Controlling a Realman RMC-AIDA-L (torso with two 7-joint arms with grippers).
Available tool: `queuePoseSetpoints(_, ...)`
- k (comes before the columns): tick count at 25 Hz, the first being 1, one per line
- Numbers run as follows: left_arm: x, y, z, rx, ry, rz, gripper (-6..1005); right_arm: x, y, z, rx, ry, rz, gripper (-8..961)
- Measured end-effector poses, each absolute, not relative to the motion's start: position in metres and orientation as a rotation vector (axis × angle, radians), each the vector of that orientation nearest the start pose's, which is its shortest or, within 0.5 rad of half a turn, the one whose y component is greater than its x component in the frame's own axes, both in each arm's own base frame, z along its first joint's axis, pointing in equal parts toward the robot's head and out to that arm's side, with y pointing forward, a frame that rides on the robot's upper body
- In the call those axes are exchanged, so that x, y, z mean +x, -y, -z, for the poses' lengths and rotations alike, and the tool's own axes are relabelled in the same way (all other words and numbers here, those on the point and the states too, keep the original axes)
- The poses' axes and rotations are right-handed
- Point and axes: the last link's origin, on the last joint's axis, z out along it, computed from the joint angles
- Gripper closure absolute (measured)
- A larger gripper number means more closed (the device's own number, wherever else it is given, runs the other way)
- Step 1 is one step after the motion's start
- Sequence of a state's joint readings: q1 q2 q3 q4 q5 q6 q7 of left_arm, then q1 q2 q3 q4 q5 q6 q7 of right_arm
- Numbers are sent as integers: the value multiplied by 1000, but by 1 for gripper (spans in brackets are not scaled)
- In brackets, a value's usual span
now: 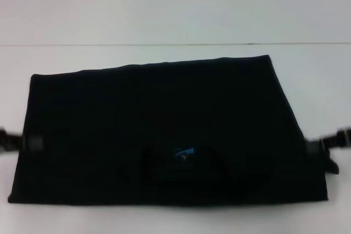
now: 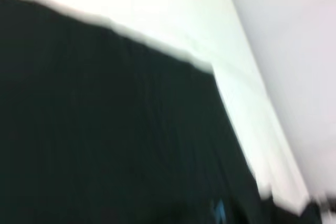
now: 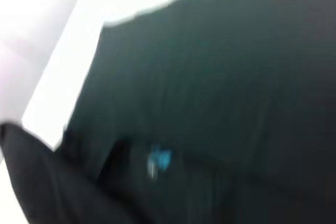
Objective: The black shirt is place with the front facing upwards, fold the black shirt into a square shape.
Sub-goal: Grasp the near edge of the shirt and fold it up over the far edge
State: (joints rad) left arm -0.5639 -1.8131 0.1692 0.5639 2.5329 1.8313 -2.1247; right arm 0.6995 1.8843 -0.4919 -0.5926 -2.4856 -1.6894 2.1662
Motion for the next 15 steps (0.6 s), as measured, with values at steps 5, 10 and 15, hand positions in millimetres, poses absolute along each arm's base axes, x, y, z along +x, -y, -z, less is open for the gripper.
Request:
queuePoseSetpoints(5, -345, -332, -121, -2060, 1793, 777, 959, 287, -381, -65, -2304, -1723, -522, 921)
queuePoseSetpoints(10, -343, -353, -110, -1962, 1738, 871, 951, 281, -403, -44, -2147, -1719, -685, 921)
queuePoseSetpoints(15, -342, -367, -98, -1869, 1705, 913, 943, 269, -416, -18, -2092, -1678, -704, 921)
